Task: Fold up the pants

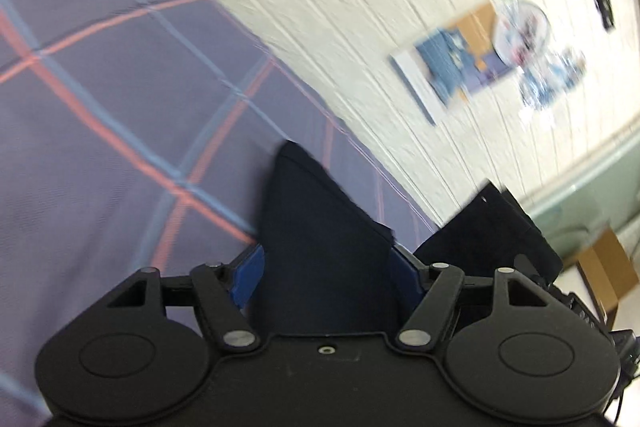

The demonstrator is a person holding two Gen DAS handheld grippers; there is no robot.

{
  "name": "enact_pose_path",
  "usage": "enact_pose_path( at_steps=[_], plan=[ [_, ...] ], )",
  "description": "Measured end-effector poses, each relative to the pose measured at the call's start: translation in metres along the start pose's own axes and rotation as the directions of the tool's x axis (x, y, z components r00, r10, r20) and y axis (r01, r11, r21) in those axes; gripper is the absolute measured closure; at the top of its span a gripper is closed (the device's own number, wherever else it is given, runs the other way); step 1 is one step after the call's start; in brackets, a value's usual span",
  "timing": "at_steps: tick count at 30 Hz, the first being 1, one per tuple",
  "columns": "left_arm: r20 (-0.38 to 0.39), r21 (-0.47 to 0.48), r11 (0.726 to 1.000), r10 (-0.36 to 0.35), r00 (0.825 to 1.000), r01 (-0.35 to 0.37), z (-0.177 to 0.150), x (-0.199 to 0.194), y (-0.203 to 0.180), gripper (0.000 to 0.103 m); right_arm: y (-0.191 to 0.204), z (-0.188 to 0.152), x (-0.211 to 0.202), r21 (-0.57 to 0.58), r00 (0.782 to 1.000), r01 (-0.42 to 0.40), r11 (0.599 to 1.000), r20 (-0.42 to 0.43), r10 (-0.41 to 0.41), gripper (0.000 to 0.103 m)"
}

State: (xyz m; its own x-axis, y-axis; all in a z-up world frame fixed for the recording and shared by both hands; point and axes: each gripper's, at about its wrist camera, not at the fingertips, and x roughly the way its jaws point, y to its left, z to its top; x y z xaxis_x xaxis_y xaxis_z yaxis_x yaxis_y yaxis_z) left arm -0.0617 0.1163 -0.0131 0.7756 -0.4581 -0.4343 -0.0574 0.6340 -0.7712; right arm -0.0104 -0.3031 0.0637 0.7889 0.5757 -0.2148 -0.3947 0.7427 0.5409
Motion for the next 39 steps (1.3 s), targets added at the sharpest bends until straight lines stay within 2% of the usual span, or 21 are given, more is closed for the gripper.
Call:
enact_pose_path(
  at_steps=[2,4,6,8,10,12,15,18,21,22,23,24,25,26,28,34,37,39],
  plan=[
    [0.008,-0.024,1.0,0.007,1.0,-0.006,0.005,-0.011,0.016,0.0,0.018,-0.016,0.023,-0.034,0.993,-0.075,0.997,-0.097,0.072,0.081],
    [0.013,-0.041,0.999,0.012,1.0,-0.011,0.008,-0.012,0.023,0.0,0.034,-0.038,0.047,-0.066,0.966,-0.132,0.989,-0.234,0.113,0.075],
    [0.013,-0.053,0.999,0.008,1.0,-0.007,0.009,-0.014,0.025,0.0,0.044,-0.064,0.066,-0.103,0.907,-0.183,0.978,-0.402,0.127,0.041],
    [0.002,-0.045,0.999,-0.011,1.0,0.011,0.011,-0.012,0.023,0.0,0.046,-0.08,0.068,-0.102,0.864,-0.216,0.971,-0.484,0.141,0.021],
    [-0.023,-0.014,0.999,-0.03,0.999,0.029,0.01,-0.007,0.013,0.0,0.041,-0.08,0.059,-0.081,0.85,-0.256,0.963,-0.494,0.184,0.019],
    [-0.057,0.019,0.999,-0.039,0.998,0.04,0.007,0.005,0.007,0.0,0.032,-0.07,0.046,-0.077,0.87,-0.233,0.969,-0.463,0.172,0.013],
    [-0.106,0.067,0.996,-0.043,0.993,0.05,0.004,0.033,-0.004,0.0,0.012,-0.055,0.028,-0.057,0.913,-0.141,0.988,-0.394,0.108,0.013],
    [-0.142,0.115,0.993,0.011,0.99,0.005,0.001,0.061,-0.013,0.0,-0.01,-0.044,0.008,-0.029,0.948,-0.032,0.999,-0.317,0.021,0.013],
    [-0.132,0.16,0.987,0.047,0.99,-0.025,-0.003,0.08,-0.02,0.0,-0.028,-0.041,-0.008,-0.007,0.972,0.068,0.998,-0.225,-0.068,0.013],
    [-0.121,0.17,0.985,0.047,0.992,-0.026,-0.003,0.083,-0.022,0.0,-0.033,-0.041,-0.011,-0.012,0.972,0.099,0.995,-0.212,-0.099,0.015],
    [-0.111,0.172,0.985,0.053,0.992,-0.033,-0.004,0.086,-0.023,0.0,-0.036,-0.042,-0.009,-0.025,0.967,0.125,0.992,-0.219,-0.127,0.022],
    [-0.105,0.172,0.984,0.061,0.993,-0.042,-0.004,0.088,-0.024,0.0,-0.04,-0.044,-0.008,-0.034,0.962,0.138,0.99,-0.234,-0.142,0.042],
    [-0.094,0.18,0.982,0.076,0.993,-0.058,-0.005,0.09,-0.026,0.0,-0.042,-0.047,-0.006,-0.04,0.956,0.141,0.989,-0.255,-0.146,0.051],
    [-0.078,0.2,0.976,0.099,0.992,-0.081,-0.006,0.091,-0.029,0.0,-0.044,-0.05,-0.005,-0.044,0.951,0.14,0.989,-0.271,-0.147,0.056],
    [-0.06,0.246,0.96,0.152,0.987,-0.134,-0.01,0.094,-0.033,0.0,-0.043,-0.056,0.0,-0.066,0.949,0.135,0.989,-0.278,-0.148,0.056],
    [0.001,0.191,0.978,0.082,0.997,-0.08,0.001,0.067,-0.032,0.0,-0.035,-0.051,0.005,-0.098,0.957,0.099,0.99,-0.263,-0.122,0.062],
    [0.032,0.221,0.969,0.104,0.994,-0.108,0.006,0.057,-0.031,0.0,-0.033,-0.049,0.011,-0.104,0.965,0.067,0.992,-0.245,-0.091,0.062],
    [0.007,0.23,0.963,0.144,0.99,-0.142,0.002,0.063,-0.023,0.0,-0.036,-0.053,0.02,-0.099,0.958,0.062,0.993,-0.275,-0.087,0.062]
  ],
)
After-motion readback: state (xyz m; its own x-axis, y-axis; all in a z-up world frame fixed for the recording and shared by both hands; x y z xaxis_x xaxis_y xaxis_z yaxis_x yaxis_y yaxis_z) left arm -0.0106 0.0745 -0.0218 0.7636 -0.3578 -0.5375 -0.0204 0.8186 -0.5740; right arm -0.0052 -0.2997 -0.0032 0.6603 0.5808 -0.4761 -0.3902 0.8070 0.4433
